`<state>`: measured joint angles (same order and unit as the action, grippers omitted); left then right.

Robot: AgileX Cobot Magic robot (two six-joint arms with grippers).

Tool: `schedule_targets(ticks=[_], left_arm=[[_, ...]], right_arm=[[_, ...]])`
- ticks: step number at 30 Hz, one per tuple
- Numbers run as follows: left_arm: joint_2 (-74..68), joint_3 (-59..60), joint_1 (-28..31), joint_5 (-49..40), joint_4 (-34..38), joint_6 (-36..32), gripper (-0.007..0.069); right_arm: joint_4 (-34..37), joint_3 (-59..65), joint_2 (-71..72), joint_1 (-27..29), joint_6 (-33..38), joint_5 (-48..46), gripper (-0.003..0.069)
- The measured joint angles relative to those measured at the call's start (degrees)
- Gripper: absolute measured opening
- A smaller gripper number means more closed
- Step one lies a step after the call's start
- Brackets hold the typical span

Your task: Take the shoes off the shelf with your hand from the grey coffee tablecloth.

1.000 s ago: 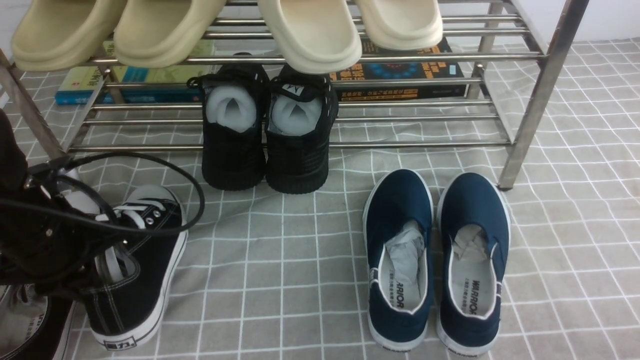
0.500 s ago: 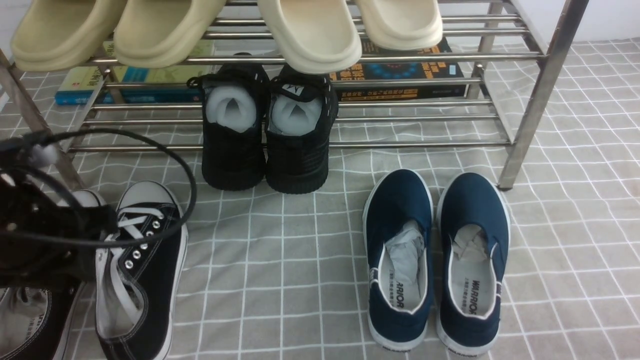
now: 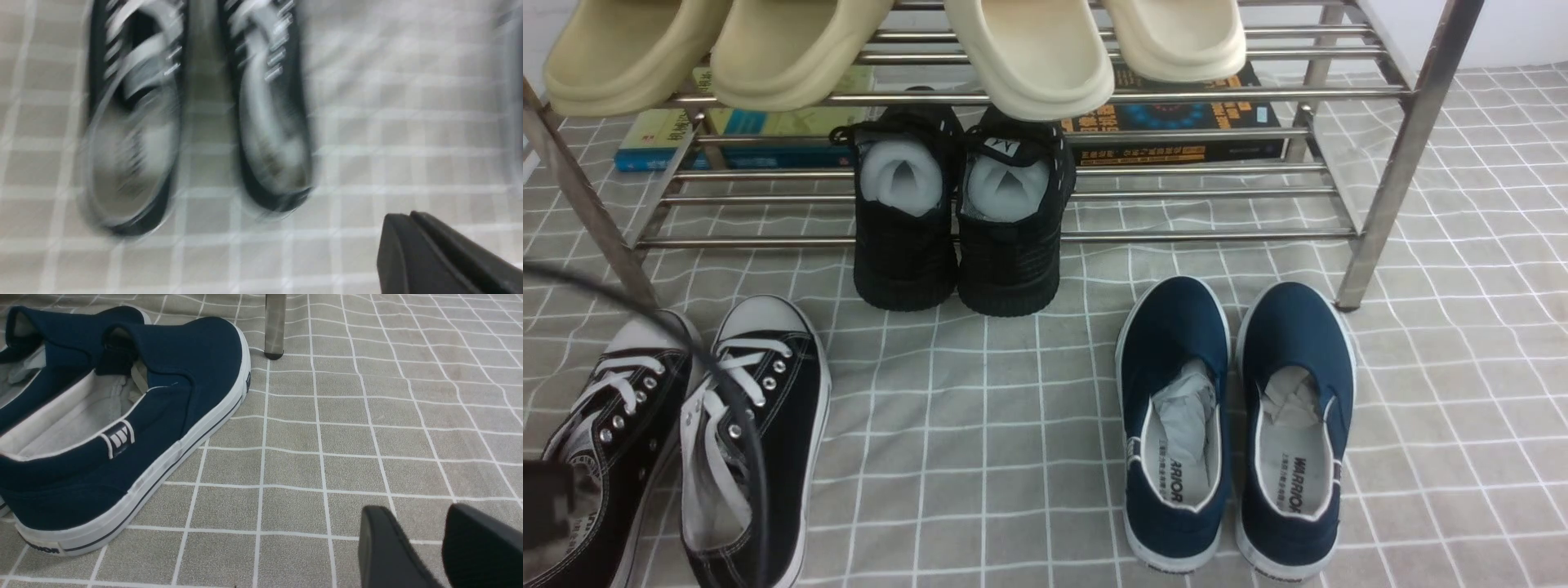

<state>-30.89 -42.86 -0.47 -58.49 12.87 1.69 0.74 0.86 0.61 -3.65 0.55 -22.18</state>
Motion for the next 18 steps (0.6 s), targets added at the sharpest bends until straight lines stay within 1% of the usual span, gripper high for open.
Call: schedule_targets(ticks=[3, 6, 10, 18], left_arm=[[7.8, 6.44, 0.0, 8.59, 2.63, -0.35, 0.0001], [12.29, 10.11, 0.0, 12.47, 3.91, -0.46, 0.0001], [16.12, 13.09, 0.0, 13.35, 4.39, -0.51, 0.0001], [16.64, 14.08, 0.0, 13.74, 0.87, -0.51, 0.0008]], right_arm=[[-0.05, 0.0, 0.0, 0.0, 0.0, 0.0, 0.0239], [-0.05, 0.0, 0.0, 0.0, 0.0, 0.0, 0.0239], [-0.05, 0.0, 0.0, 0.0, 0.0, 0.0, 0.0239], [-0.05, 0.0, 0.0, 0.0, 0.0, 0.0, 0.0239]])
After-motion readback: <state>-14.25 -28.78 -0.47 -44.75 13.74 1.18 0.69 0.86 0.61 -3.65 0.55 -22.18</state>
